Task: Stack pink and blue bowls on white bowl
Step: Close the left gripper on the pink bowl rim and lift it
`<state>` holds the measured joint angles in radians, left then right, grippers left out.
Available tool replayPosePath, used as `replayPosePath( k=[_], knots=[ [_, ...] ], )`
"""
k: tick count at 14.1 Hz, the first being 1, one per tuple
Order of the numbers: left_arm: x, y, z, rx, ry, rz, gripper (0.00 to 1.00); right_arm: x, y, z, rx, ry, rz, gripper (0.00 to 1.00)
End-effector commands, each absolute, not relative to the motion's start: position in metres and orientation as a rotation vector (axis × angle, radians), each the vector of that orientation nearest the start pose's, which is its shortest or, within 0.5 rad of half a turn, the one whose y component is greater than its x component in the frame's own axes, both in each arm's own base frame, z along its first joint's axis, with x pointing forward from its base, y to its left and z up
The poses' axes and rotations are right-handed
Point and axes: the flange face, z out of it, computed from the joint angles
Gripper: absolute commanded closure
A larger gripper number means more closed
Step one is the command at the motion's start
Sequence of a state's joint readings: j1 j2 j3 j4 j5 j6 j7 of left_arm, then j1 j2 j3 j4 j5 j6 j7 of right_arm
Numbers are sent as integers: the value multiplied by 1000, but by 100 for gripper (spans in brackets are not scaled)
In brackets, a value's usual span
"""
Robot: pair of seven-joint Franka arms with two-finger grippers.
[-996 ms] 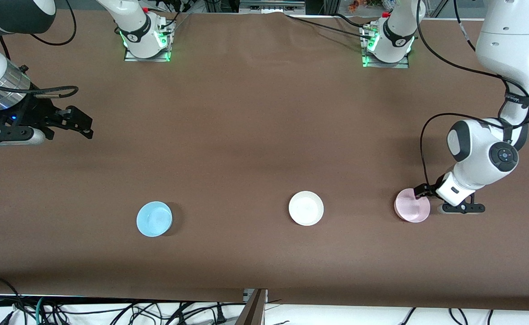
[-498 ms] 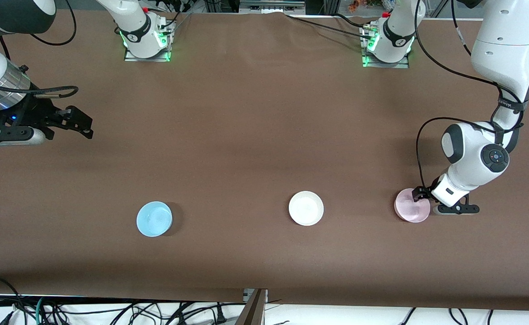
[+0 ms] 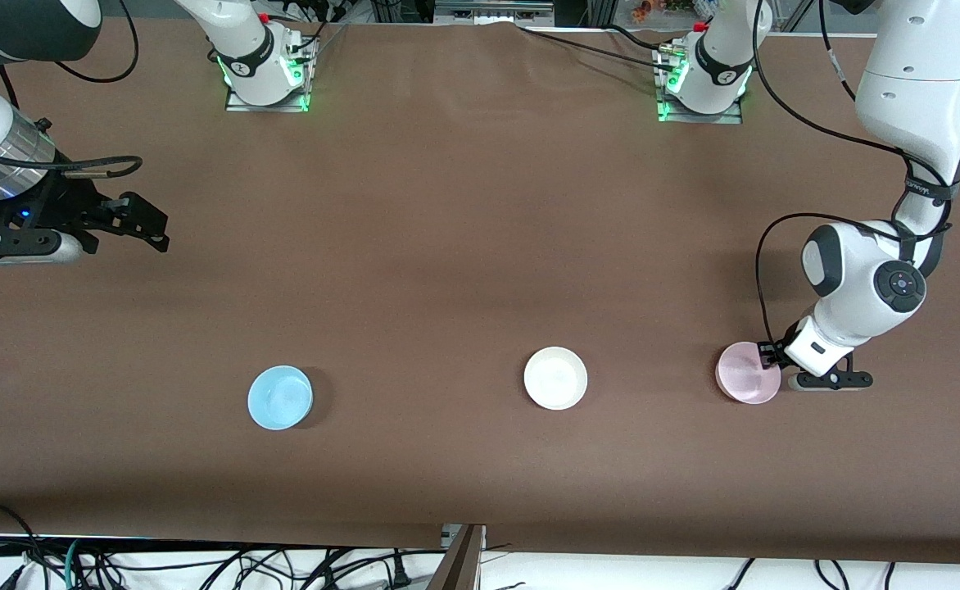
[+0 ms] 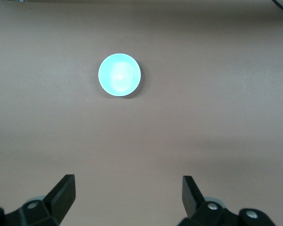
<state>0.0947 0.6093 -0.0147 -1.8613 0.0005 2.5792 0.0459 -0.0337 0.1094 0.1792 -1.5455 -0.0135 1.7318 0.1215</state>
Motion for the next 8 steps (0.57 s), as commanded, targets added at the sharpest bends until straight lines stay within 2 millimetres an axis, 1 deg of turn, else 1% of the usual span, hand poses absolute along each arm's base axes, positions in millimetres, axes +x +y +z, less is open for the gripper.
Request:
replayPosePath(
  k=[1,4,6,8],
  knots=[
    [649,52,214,-3134,-80,-193,76,596,81,595,-3133,-28,-135,0],
    [650,51,216,-3134,-80,-186,78,597,80,594,-3132,-37,-132,0],
    [650,50,216,-3135,-85,-186,83,597,81,594,-3131,-33,-132,0],
    [649,49,212,-3136,-92,-176,85,597,81,593,-3131,-30,-130,0]
  ],
)
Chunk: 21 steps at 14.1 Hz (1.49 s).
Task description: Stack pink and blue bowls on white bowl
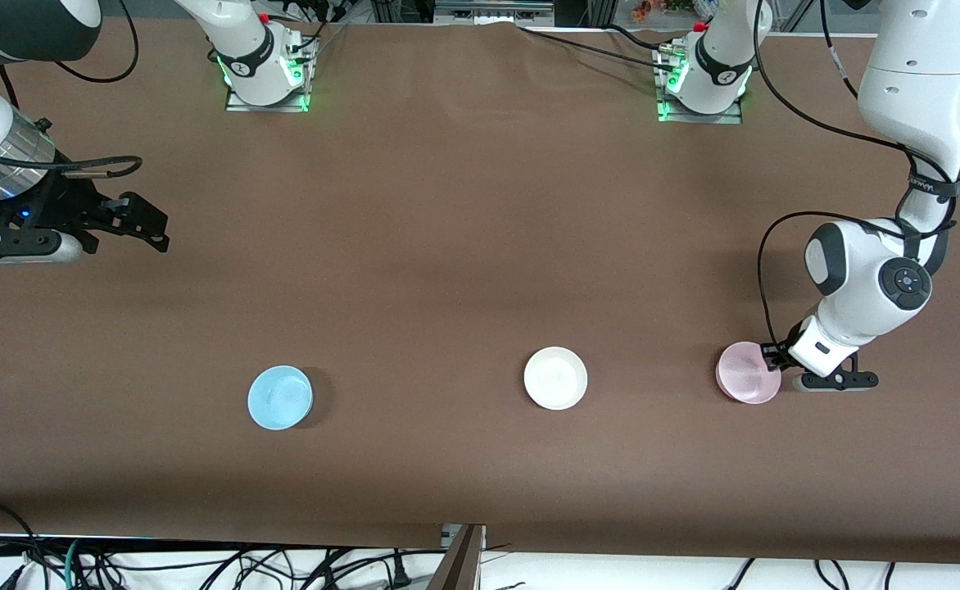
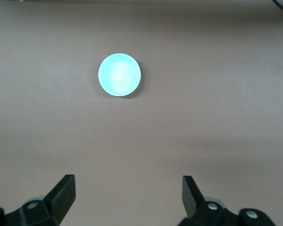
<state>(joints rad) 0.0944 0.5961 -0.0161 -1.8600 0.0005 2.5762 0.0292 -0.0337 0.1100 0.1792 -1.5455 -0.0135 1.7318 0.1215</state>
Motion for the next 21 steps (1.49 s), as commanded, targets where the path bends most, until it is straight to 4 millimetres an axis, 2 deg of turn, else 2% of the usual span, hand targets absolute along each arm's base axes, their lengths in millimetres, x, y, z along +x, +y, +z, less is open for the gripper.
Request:
replayPosePath(
  k=[1,2,3,5,8,9,11,12,14,16,19,21],
  knots=[
    [648,49,211,-3136,-92,-176,90,599,81,588,-3134,-28,-121,0],
    [648,49,211,-3136,-92,-176,97,603,79,585,-3131,-40,-130,0],
    [649,49,212,-3135,-92,-179,100,615,75,568,-3124,-34,-132,0],
    [650,48,213,-3137,-95,-181,100,627,72,543,-3121,-34,-93,0],
    [655,39,221,-3143,-151,-208,100,632,71,529,-3115,-3,-63,0],
    [659,34,226,-3147,-194,-223,100,637,71,512,-3122,-19,-22,0],
    [661,15,237,-3166,-297,-237,100,652,66,471,-3136,-15,29,0],
    [662,3,249,-3176,-332,-242,100,661,64,452,-3130,-17,23,0],
    [668,-26,273,-3209,-508,-240,100,679,57,408,-3123,1,2,0],
    [668,-59,289,-3231,-607,-220,100,695,50,359,-3122,34,-32,0],
    [663,-105,300,-3245,-789,-193,100,710,39,304,-3131,43,-99,0],
    [656,-140,306,-3257,-877,-164,100,712,47,287,-3121,33,-126,0]
  ],
)
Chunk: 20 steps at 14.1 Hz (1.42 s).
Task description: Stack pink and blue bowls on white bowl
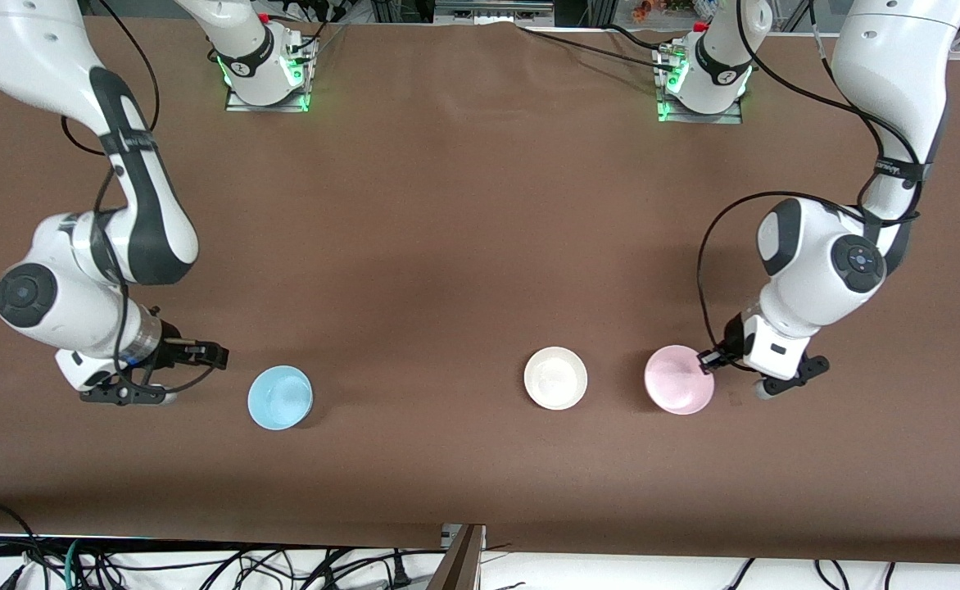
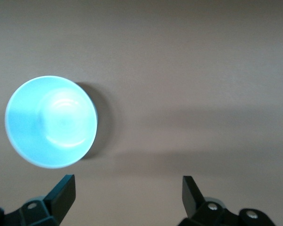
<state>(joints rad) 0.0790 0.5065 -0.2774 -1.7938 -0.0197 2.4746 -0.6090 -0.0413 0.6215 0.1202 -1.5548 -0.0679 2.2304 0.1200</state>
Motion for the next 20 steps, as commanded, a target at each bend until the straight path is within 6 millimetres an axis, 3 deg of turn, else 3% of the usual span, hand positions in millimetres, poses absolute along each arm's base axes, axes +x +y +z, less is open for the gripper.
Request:
replayPosePath(
  k=[1,2,4,9,11,14,17,20],
  knots=[
    [652,-158,309,-3262,-900,-152,100,713,52,271,-3121,17,-127,0],
    [646,-183,309,-3259,-925,-135,100,715,62,260,-3115,-7,-162,0],
    [631,-233,305,-3241,-938,-116,100,718,62,245,-3106,-12,-192,0],
    [618,-298,291,-3172,-1000,-154,100,717,62,224,-3104,-56,-185,1],
    [618,-311,281,-3154,-1007,-169,100,717,64,212,-3094,-67,-208,2],
    [623,-324,269,-3128,-1039,-195,100,718,65,206,-3092,-66,-208,14],
    [634,-325,263,-3118,-1066,-217,100,717,69,201,-3092,-63,-198,32],
    [638,-326,256,-3092,-1079,-238,100,717,70,201,-3088,-68,-200,58]
  ],
)
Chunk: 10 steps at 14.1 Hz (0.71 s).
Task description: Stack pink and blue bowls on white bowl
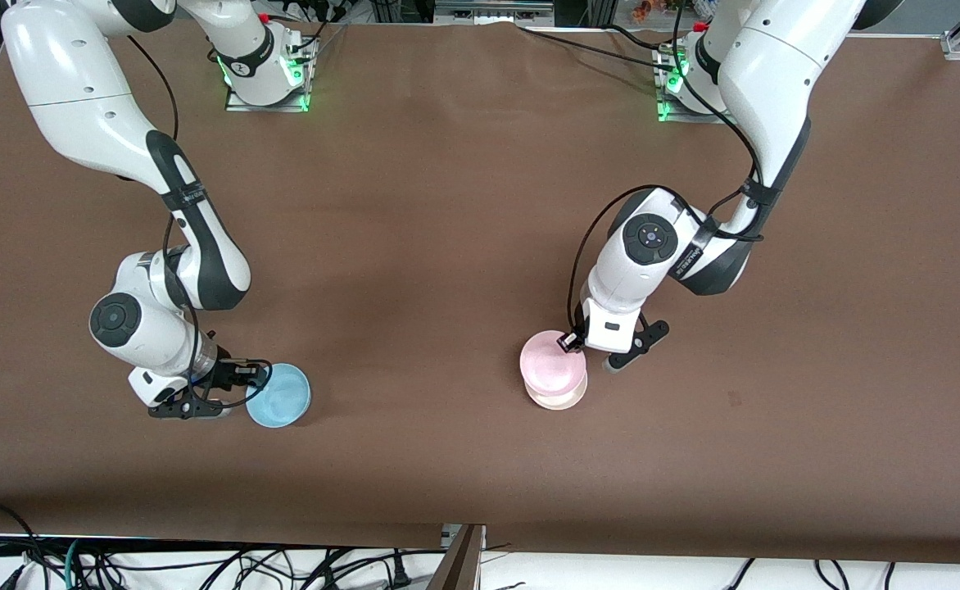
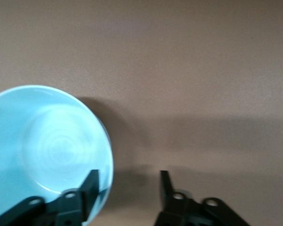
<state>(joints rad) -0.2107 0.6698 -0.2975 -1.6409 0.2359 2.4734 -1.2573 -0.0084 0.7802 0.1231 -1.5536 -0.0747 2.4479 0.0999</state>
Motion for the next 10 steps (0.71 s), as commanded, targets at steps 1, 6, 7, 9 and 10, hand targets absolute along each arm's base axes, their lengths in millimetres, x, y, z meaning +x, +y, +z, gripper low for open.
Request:
replayPosePath(
  k=[1,6,7,9,10],
  knots=[
    [637,-326,251,-3087,-1074,-235,100,717,70,201,-3087,-62,-199,67],
    [638,-325,248,-3080,-1086,-237,100,717,70,198,-3085,-65,-182,100],
    [638,-325,247,-3080,-1087,-237,100,717,71,202,-3084,-64,-184,100],
    [643,-326,246,-3083,-1097,-241,100,716,76,211,-3084,-71,-140,100],
    [646,-327,246,-3085,-1100,-247,100,723,78,230,-3073,-55,-130,100]
  ],
)
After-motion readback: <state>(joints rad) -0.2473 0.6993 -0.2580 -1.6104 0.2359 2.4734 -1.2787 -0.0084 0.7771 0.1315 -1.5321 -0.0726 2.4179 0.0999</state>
